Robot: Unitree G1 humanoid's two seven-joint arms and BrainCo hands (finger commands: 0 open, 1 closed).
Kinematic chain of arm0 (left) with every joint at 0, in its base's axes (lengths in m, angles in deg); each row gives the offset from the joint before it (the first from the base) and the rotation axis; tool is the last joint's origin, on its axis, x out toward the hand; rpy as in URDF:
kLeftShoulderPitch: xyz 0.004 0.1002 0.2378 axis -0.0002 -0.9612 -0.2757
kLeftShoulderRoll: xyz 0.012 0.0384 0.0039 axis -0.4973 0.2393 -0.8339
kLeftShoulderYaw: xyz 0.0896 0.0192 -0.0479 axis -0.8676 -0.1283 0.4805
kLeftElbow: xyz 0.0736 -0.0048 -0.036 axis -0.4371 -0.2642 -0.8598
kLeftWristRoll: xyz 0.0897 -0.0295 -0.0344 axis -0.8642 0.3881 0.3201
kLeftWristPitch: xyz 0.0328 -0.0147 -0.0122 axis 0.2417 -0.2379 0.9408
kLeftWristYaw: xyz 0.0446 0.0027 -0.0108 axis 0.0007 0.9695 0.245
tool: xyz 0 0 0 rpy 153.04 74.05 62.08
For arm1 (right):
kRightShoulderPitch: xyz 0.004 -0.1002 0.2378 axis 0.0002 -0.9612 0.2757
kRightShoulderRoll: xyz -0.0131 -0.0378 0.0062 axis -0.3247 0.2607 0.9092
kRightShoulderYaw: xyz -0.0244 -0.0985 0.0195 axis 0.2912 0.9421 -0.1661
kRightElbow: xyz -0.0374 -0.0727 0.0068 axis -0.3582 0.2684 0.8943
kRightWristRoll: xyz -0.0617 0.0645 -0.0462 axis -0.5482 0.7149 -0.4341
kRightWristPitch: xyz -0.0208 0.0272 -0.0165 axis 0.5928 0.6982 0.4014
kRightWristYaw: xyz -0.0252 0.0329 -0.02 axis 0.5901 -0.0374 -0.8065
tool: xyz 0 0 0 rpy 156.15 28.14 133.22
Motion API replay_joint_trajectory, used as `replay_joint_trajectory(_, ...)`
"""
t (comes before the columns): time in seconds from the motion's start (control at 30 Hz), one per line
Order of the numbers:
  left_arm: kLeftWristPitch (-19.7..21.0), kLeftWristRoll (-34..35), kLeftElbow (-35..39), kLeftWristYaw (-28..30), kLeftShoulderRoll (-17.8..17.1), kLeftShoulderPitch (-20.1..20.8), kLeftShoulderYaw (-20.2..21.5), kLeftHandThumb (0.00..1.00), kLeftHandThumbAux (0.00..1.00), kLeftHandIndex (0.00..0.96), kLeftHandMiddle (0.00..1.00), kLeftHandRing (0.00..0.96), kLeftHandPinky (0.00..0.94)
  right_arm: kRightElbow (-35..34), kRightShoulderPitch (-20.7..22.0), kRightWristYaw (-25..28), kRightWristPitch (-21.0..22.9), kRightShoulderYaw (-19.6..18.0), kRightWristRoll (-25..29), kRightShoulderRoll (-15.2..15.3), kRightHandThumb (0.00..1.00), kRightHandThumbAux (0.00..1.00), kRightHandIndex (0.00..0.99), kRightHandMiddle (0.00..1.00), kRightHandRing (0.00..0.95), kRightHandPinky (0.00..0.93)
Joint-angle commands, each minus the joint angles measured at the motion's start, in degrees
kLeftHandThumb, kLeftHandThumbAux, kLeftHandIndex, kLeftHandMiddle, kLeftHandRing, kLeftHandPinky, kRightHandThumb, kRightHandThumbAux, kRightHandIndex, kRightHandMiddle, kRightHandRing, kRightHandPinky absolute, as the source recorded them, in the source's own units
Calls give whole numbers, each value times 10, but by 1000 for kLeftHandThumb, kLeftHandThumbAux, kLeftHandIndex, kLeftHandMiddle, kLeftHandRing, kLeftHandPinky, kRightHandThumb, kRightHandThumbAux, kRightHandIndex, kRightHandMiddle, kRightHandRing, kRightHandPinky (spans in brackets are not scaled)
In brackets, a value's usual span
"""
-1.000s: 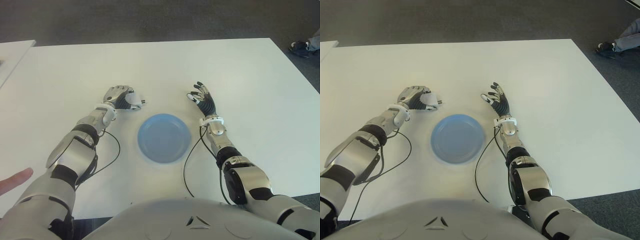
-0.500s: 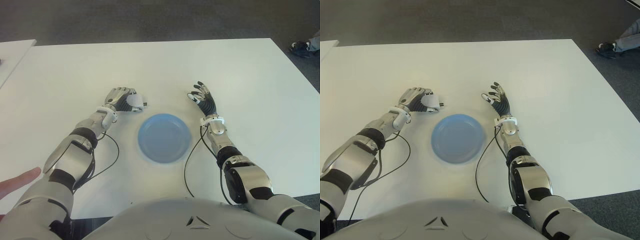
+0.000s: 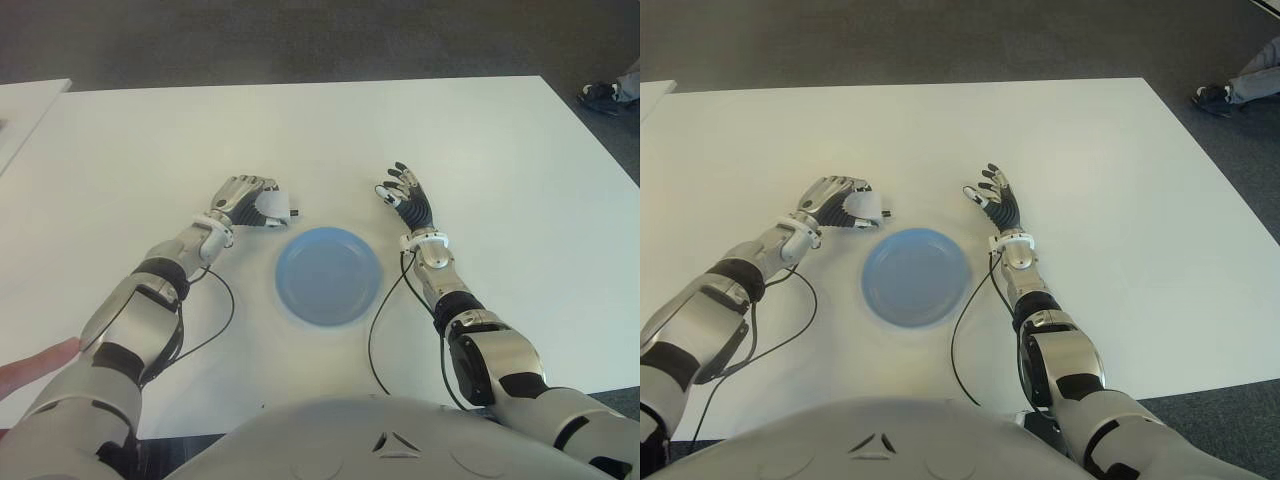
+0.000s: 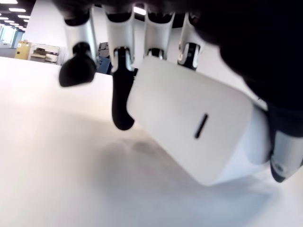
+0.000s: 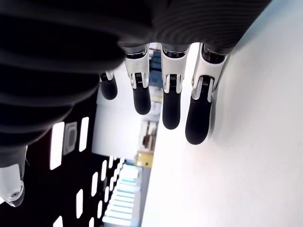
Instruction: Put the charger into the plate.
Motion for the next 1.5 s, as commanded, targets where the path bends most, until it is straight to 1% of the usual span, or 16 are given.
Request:
replay_joint_trajectory(0.03, -16, -3, 19, -8, -9, -8, 5, 740, 698, 443, 839, 837, 828, 47, -44, 7, 60, 5, -8, -5, 37, 529, 0, 164, 222, 157)
replay_joint_trajectory(0.1, -22, -1, 25, -9, -11, -8, 8, 742, 698, 443, 843, 841, 832, 47, -44, 7, 60, 5, -7, -5, 39, 532, 0, 169, 226, 159)
replay_joint_trajectory(0.23, -36, 15, 72, 4, -20, -11, 27, 744, 698, 442, 850, 848, 839, 48, -44, 7, 59, 4, -7, -5, 45, 541, 0, 176, 233, 165)
replay_joint_trajectory(0.37, -38, 31, 131, 17, -30, -30, 54, 746, 698, 442, 855, 853, 839, 48, -45, 7, 58, 4, -6, -5, 51, 546, 0, 173, 234, 166)
replay_joint_trajectory(0.53, -24, 46, 206, 34, -37, -59, 85, 747, 698, 442, 858, 855, 836, 50, -44, 8, 57, 3, -6, -5, 55, 551, 0, 166, 232, 172)
replay_joint_trajectory(0.83, 7, 57, 309, 65, -30, -104, 124, 748, 698, 442, 860, 854, 839, 51, -43, 7, 56, 4, -7, -6, 58, 559, 0, 185, 241, 170)
replay_joint_trajectory(1.07, 19, 55, 354, 81, -24, -122, 140, 748, 697, 442, 859, 853, 843, 52, -42, 10, 56, 4, -6, -6, 67, 573, 0, 186, 241, 174)
replay_joint_trajectory(1.17, 15, 49, 367, 80, -24, -125, 144, 748, 697, 442, 859, 854, 846, 52, -42, 12, 56, 4, -6, -7, 73, 578, 0, 184, 242, 183)
replay_joint_trajectory(1.3, 16, 46, 383, 84, -22, -129, 145, 748, 697, 442, 860, 854, 847, 52, -42, 13, 55, 4, -6, -6, 78, 577, 0, 181, 243, 190)
replay_joint_trajectory(1.5, 20, 37, 410, 98, -22, -139, 140, 749, 697, 442, 858, 854, 839, 53, -43, 12, 54, 5, -8, -5, 80, 568, 0, 184, 243, 175)
